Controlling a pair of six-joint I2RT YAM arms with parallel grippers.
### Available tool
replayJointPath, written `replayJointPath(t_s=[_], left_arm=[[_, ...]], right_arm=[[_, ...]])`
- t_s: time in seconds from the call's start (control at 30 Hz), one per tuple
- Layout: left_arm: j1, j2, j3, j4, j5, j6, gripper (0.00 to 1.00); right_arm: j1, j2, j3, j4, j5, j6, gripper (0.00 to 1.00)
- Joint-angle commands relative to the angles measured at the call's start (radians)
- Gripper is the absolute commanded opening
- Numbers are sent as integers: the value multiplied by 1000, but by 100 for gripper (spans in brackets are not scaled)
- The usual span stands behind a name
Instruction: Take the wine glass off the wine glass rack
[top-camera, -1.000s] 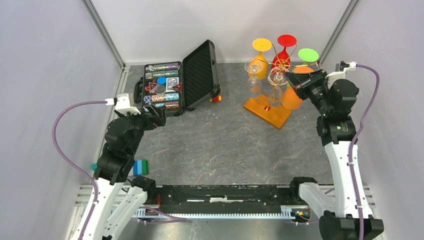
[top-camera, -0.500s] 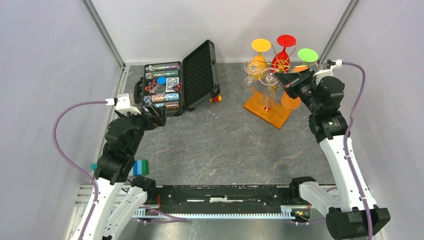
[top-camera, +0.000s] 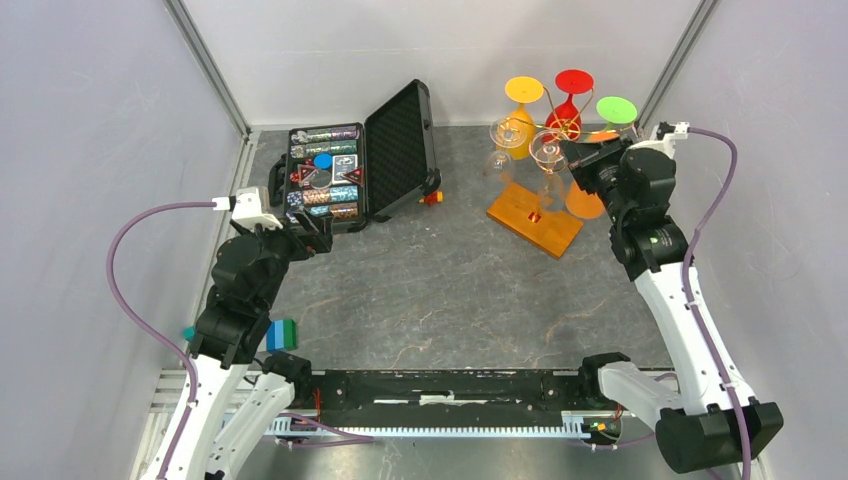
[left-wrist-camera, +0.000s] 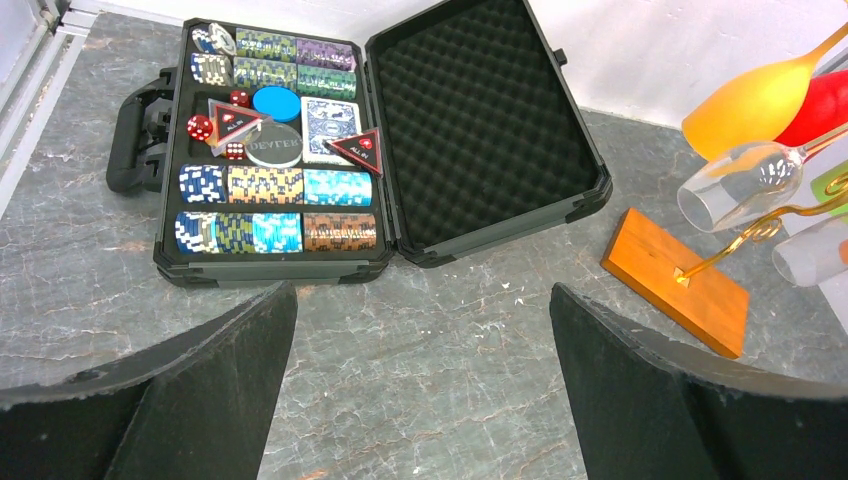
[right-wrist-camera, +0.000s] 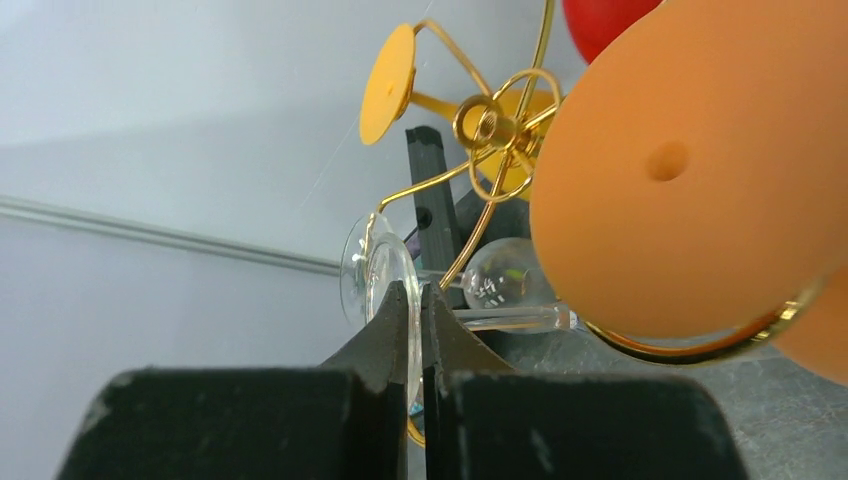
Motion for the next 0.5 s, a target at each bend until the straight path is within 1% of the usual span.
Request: replayJointPath(t_s=[0.0, 0.13, 0.23, 0.3, 0.47], left_arm=[[-1, 4, -4, 47, -4, 19, 100], [-1, 9, -4, 54, 15, 13, 100], [-1, 15, -4, 65, 49, 2, 100], [-1, 24, -10, 80, 113, -4, 100], [-1, 45, -10, 90, 274, -14, 100]], right_arm=[[2, -55, 31, 34, 140, -9, 0], [2, -88, 20, 21, 175, 0, 0], [2, -123, -19, 41, 153, 40, 0], [2, -149, -44, 49, 132, 66, 0], [1, -228, -85, 10, 141, 93, 0]])
